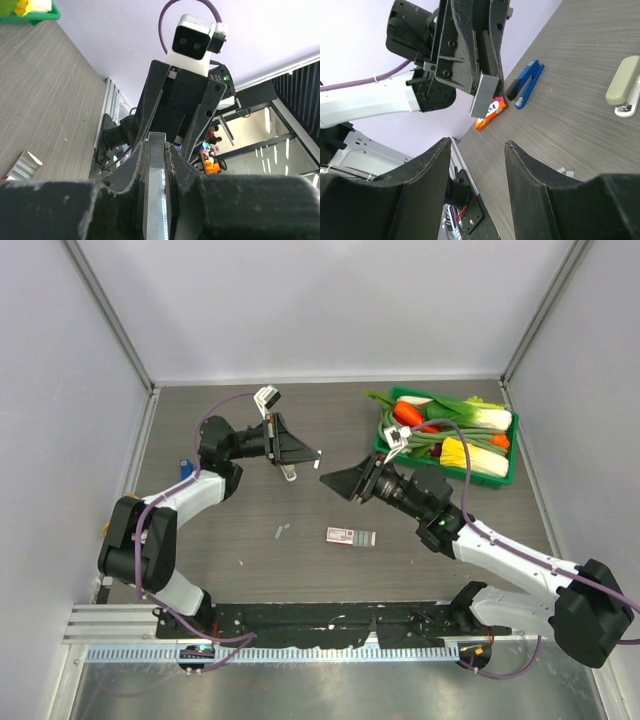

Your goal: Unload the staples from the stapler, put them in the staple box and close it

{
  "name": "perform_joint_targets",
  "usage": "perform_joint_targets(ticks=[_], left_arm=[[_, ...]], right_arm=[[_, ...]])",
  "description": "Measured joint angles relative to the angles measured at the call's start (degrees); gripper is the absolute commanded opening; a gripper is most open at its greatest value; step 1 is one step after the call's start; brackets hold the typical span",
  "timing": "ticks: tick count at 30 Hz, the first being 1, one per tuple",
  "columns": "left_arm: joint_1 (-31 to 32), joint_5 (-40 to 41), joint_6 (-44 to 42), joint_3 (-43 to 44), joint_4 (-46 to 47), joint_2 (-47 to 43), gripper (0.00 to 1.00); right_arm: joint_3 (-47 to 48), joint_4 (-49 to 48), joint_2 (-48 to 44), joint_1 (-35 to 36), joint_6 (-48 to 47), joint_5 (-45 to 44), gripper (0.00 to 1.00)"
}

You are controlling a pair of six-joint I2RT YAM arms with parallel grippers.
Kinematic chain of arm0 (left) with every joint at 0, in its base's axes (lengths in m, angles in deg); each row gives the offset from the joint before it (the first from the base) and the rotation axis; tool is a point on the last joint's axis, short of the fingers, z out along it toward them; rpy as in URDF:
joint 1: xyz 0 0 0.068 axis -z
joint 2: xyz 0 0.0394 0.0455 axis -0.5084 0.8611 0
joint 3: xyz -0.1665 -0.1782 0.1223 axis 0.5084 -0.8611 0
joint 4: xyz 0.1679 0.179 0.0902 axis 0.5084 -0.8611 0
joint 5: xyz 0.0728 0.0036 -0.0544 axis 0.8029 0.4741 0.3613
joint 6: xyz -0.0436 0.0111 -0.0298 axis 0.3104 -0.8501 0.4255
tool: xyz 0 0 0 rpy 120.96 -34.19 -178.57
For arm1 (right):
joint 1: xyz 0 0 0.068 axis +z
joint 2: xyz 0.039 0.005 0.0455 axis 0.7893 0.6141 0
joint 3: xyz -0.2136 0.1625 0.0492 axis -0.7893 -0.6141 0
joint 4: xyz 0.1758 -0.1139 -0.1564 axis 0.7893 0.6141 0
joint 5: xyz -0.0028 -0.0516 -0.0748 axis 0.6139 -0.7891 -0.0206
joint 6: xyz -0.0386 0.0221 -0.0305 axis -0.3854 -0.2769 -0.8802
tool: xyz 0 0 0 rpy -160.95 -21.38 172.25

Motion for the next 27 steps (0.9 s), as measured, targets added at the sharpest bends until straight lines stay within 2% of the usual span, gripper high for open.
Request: perform_joint_targets(ticks=[19,27], left_arm=[[0.00,0.20,-0.33,-0.92,-0.22,-0.66,0.18],[0.00,0.20,-0.57,-1.03,-0.66,-0.66,0.18]], right_arm=[[2.16,-7.50,5.79,-1.25,2.60,1.31,0.53],[3.50,-9.09,8.33,-1.51,3.54,1.81,0.43]])
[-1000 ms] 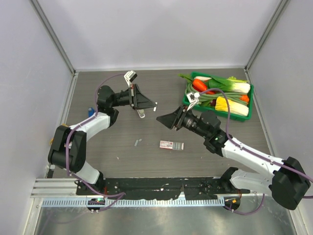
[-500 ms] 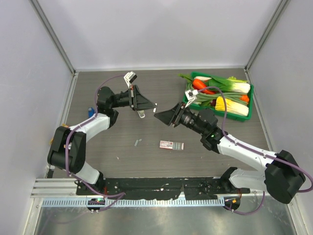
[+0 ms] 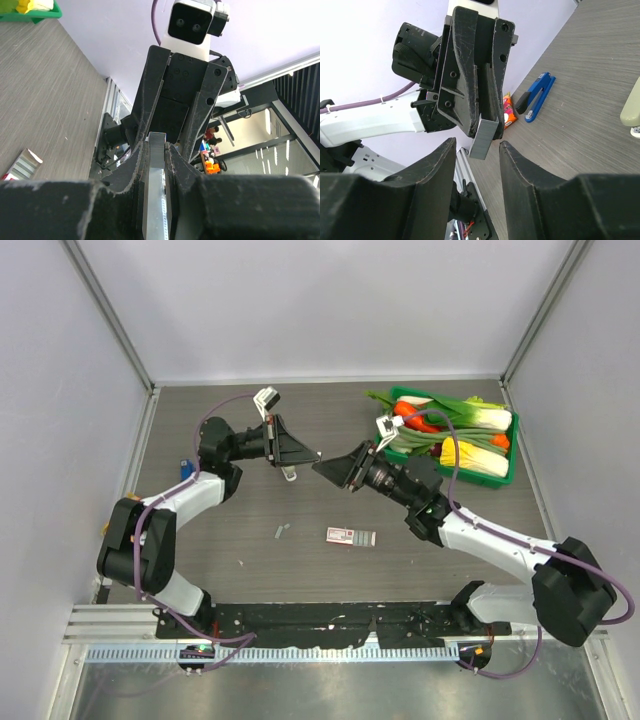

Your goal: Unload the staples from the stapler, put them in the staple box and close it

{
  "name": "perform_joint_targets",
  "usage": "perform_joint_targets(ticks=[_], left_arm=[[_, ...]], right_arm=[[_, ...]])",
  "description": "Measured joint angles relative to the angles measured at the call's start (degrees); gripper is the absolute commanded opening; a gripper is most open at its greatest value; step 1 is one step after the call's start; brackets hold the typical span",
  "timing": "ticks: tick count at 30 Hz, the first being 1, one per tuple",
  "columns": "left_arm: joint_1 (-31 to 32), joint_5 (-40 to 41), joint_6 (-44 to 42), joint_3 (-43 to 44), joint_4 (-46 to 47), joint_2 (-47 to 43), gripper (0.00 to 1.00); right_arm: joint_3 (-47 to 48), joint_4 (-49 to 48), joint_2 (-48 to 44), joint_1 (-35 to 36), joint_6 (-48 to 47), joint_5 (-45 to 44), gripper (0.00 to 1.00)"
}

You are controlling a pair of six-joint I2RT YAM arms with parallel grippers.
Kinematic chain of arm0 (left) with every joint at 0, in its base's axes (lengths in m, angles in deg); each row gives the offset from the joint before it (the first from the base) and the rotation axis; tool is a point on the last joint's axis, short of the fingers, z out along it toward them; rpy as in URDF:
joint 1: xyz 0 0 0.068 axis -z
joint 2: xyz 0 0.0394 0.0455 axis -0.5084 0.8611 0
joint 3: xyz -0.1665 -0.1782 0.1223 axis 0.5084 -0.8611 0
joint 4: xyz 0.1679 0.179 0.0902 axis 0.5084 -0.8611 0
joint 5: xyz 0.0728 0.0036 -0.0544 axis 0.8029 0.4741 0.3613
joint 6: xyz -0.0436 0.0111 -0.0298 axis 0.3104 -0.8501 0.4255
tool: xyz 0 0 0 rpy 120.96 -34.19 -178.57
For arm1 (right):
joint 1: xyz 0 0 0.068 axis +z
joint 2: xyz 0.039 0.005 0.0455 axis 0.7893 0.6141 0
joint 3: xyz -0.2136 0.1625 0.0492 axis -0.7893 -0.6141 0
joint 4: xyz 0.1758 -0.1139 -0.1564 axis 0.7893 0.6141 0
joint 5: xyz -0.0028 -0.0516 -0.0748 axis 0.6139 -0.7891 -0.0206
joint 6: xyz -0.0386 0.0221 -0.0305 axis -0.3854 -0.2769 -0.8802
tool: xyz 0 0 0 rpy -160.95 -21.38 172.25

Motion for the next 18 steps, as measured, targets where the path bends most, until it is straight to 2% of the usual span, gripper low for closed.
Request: perform_joint_targets(ticks=[5,11,12,13,15,16,18], left_arm=[[0.00,0.02,-0.55,-0.02,-0.28,-0.02,0.19],[0.00,0.17,-1.14,-0.09,-0.48,-0.11,0.23],[0.00,0.20,-1.22,-0.09,-0.52,-0.11,0.26],[0.00,0.20,-1.33,-0.09,-0.63,-0.11,0.33],[0.00,0.22,-2.27,-0.09,-1.27,-0.11,0.38],[-0.02,0.22,-2.80,-0.07,-2.10,-0.15,0.47],[-0.04,0.28,-5.31,0.02,-5.16,-0.37,0.58]], right_arm=[[0.42,-0.59,1.16,-0.26,0.37,0.35,0.28],[0.46,-0.96,1.57,-0.48,1.05,0.94,0.20],[0.46,-0.94,1.57,-0.48,1.20,1.05,0.19],[0.46,-0.94,1.57,-0.48,1.27,1.11,0.18],[0.46,-0.96,1.57,-0.50,1.29,1.22,0.17],[0.46,-0.96,1.57,-0.50,1.25,1.29,0.16],[0.46,-0.31,1.53,-0.50,1.11,1.40,0.15]])
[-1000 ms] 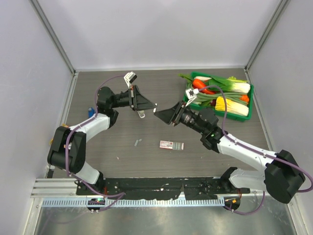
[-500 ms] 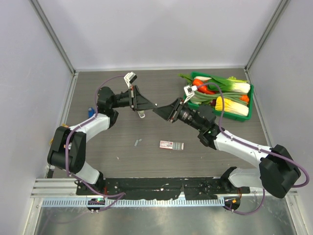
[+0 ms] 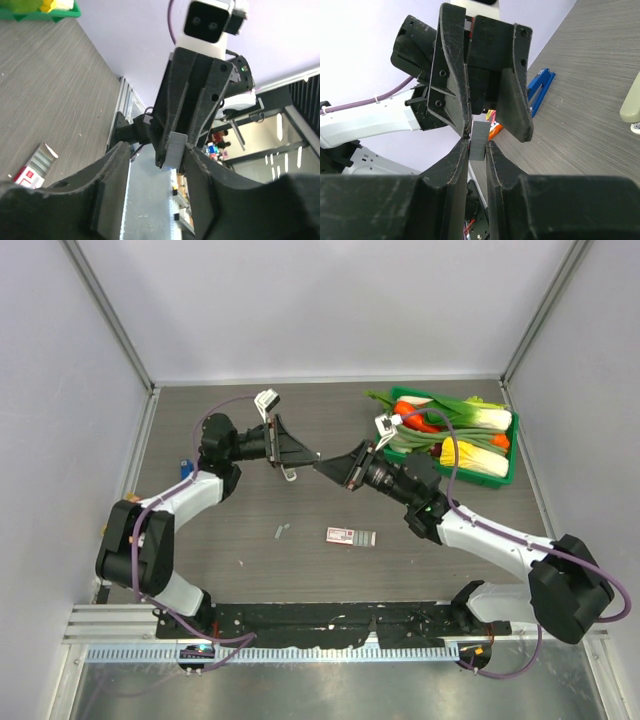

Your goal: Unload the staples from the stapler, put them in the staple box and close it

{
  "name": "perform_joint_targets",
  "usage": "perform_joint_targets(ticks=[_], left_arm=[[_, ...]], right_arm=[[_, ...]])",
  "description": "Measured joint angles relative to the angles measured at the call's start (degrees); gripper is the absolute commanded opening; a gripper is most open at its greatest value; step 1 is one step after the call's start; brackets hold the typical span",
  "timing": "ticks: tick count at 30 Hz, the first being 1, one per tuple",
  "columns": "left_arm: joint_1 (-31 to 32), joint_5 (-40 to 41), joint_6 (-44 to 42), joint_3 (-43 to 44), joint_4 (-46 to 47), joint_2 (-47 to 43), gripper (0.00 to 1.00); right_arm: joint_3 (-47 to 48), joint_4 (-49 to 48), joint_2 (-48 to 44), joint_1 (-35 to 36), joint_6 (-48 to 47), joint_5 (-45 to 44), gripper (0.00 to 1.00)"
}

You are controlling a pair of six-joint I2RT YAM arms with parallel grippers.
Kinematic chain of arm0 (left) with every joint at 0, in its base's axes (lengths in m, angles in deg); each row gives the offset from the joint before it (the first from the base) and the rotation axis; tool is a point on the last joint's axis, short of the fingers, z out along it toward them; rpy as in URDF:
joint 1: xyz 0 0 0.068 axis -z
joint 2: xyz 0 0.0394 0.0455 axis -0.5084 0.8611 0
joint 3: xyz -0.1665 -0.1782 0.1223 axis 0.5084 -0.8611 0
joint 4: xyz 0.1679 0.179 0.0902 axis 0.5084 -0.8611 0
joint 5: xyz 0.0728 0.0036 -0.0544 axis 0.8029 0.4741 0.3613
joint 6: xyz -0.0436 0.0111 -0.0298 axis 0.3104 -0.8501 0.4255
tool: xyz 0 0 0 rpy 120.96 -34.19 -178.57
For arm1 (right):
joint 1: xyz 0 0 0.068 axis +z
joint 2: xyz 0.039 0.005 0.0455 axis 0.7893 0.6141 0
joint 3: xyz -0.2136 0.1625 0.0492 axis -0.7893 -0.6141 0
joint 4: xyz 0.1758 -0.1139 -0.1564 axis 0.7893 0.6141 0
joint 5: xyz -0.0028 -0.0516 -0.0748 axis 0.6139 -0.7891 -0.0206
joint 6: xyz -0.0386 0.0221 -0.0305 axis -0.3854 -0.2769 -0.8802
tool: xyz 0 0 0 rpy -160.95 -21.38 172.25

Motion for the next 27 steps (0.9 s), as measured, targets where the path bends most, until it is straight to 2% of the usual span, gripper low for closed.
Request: perform_joint_targets(ticks=[5,10,14,19,22,27], left_arm=[[-0.02,1.84,-14.38,4.26,-20.39,-1.86,0.64],[0.11,9.55,-35.08,16.39,-46.93,-2.19,0.65],[0.55,17.46,-48.76,21.75,-63.23,-1.57,0.65],[4.81,27.34,-61.40,21.92,-74.95,0.92,0.64],[8.96,32.68,-67.06,20.83,-78.27,2.01,0.63],[12.63,36.87,-72.65,19.02,-81.02,3.65,0.62]], right_arm=[[-0.22,6.75,-2.91,-0.26,-2.73,-0.61,0.13],[-0.59,23.08,-8.79,-0.31,-7.96,-3.72,0.08],[-1.51,36.72,-11.43,-0.04,-10.27,-7.80,0.08],[-5.64,49.37,-12.90,2.95,-9.90,-15.04,0.07],[-6.12,54.14,-12.61,7.28,-9.18,-19.82,0.06],[-5.66,58.16,-9.18,14.16,-7.06,-28.09,0.06]])
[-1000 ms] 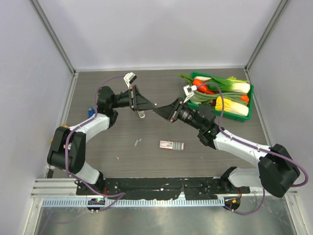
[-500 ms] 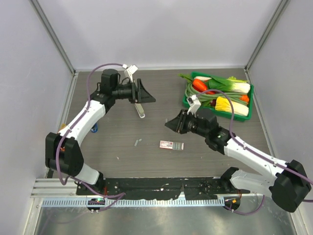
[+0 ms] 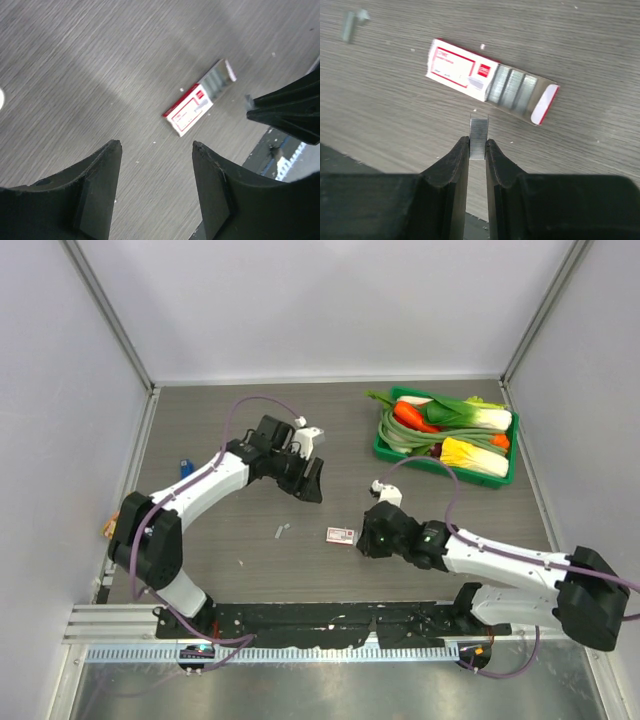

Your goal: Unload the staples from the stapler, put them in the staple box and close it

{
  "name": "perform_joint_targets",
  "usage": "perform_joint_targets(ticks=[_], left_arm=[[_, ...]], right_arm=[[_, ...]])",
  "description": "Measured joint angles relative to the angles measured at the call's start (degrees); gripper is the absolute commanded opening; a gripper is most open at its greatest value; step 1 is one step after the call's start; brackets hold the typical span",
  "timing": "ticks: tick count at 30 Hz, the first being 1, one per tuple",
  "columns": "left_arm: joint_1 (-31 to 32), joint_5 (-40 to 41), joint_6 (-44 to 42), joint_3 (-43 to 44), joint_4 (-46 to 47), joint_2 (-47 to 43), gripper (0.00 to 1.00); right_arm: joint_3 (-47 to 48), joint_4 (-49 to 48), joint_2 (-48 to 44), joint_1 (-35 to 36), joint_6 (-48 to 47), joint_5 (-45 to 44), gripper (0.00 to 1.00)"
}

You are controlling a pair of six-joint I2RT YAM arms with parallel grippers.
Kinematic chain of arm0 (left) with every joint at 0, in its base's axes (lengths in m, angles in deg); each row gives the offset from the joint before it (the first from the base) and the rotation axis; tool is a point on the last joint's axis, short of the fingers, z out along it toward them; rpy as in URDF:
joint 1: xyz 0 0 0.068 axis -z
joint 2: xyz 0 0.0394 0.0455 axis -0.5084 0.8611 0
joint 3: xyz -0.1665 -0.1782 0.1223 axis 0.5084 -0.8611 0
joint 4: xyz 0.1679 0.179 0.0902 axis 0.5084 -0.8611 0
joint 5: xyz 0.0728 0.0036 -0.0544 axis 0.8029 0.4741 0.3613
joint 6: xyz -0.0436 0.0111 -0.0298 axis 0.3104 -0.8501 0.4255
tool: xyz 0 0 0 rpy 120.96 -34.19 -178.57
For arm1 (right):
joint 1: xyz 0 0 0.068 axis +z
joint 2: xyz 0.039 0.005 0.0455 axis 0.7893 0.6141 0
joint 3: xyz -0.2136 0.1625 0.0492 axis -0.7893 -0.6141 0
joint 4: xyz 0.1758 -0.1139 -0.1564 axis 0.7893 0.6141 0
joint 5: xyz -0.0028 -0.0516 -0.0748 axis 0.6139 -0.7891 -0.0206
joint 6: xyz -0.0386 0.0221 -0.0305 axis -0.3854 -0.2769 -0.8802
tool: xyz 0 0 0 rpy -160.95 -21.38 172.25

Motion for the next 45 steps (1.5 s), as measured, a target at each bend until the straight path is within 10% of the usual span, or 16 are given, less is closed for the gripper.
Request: perform_joint_targets(ticks=[14,45], left_arm=[[5.33,11.78,-4.37,-3.56,2.10,1.84,0.59],[5.42,13.18,-4.70,-5.18,3.91,2.99,0.59]], right_arm=[[7.93,4.72,13.84,8.66,4.44,-16.59,0.06],[10.60,3.96,20.85,8.46,4.76,-19.56,0.17]])
